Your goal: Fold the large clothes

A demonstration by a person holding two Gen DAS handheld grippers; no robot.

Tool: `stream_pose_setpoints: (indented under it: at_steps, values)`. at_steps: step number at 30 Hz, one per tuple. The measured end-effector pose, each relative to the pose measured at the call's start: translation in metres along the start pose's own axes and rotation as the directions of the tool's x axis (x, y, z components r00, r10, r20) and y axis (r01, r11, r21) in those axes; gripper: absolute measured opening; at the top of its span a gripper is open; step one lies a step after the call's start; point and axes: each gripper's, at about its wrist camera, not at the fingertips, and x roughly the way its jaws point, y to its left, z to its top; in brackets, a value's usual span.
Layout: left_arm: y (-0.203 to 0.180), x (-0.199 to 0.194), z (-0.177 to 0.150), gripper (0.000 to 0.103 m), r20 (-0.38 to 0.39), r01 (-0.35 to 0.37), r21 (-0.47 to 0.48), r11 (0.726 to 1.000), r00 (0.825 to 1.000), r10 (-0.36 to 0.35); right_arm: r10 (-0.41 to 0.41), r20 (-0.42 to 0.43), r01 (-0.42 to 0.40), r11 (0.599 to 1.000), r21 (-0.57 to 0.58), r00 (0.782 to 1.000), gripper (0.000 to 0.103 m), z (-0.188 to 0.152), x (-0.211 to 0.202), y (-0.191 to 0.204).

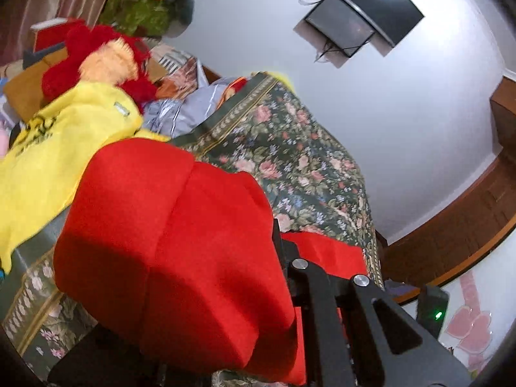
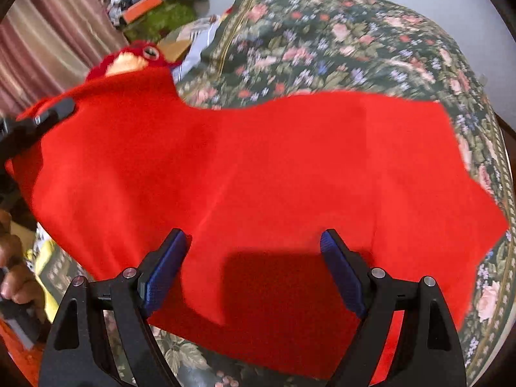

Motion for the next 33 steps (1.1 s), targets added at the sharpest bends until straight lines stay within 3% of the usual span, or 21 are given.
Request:
stream_pose_setpoints:
  at_steps: [5, 11, 14, 17, 21, 23, 26, 28, 29, 30, 31, 33]
  values:
    - [-0.003, 0.006, -0.011, 0.010, -0.031, -0.004, -0.008, 1.000, 1.000, 0.004, 0.019, -0.003, -0.019, 1.000, 0.011, 1.000, 0.086, -0.008, 0.006, -0.005]
    - [-0.049, 0.012, -0.010, 0.010, -0.027, 0.054, 0.051, 0.997, 0.998, -0.052, 0.096, 0.001, -0.095, 0.992, 0.087, 0.995, 0.086, -0.017, -0.022, -0.028]
    - [-0.089, 0.022, -0.014, 0.010, -0.046, 0.089, 0.126, 0.988, 0.995, -0.084, 0.017, 0.051, -0.022, 0.994, 0.104, 0.999, 0.086, -0.032, -0.049, -0.046]
    - [-0.142, 0.036, -0.033, 0.010, -0.100, 0.129, 0.262, 0.957, 0.989, -0.106, -0.092, 0.087, 0.083, 0.991, 0.105, 0.992, 0.086, -0.050, -0.074, -0.066]
    - [-0.205, 0.057, -0.085, 0.010, -0.197, 0.186, 0.441, 0.878, 0.974, -0.107, -0.170, 0.105, 0.151, 0.974, 0.172, 0.980, 0.086, -0.078, -0.105, -0.100]
    - [-0.221, 0.068, -0.112, 0.010, -0.260, 0.225, 0.488, 0.843, 0.960, -0.106, -0.201, 0.101, 0.174, 0.958, 0.230, 0.974, 0.086, -0.095, -0.117, -0.121]
    - [-0.232, 0.085, -0.153, 0.010, -0.398, 0.309, 0.540, 0.783, 0.913, -0.086, -0.219, 0.092, 0.182, 0.935, 0.306, 0.971, 0.086, -0.114, -0.132, -0.146]
    - [-0.231, 0.096, -0.176, 0.010, -0.483, 0.356, 0.546, 0.758, 0.873, -0.062, -0.218, 0.083, 0.176, 0.919, 0.353, 0.973, 0.086, -0.127, -0.137, -0.161]
    - [-0.229, 0.104, -0.189, 0.010, -0.541, 0.383, 0.535, 0.753, 0.840, -0.043, -0.216, 0.078, 0.171, 0.910, 0.378, 0.973, 0.086, -0.133, -0.139, -0.167]
    - [-0.227, 0.108, -0.198, 0.010, -0.572, 0.393, 0.528, 0.752, 0.820, -0.027, -0.215, 0.077, 0.167, 0.901, 0.400, 0.974, 0.086, -0.138, -0.141, -0.172]
    - [-0.226, 0.113, -0.210, 0.010, -0.588, 0.390, 0.545, 0.742, 0.809, 0.006, -0.213, 0.078, 0.162, 0.895, 0.416, 0.974, 0.086, -0.141, -0.143, -0.178]
    - [-0.228, 0.114, -0.225, 0.010, -0.571, 0.372, 0.608, 0.702, 0.819, 0.061, -0.210, 0.085, 0.150, 0.880, 0.451, 0.974, 0.086, -0.148, -0.147, -0.185]
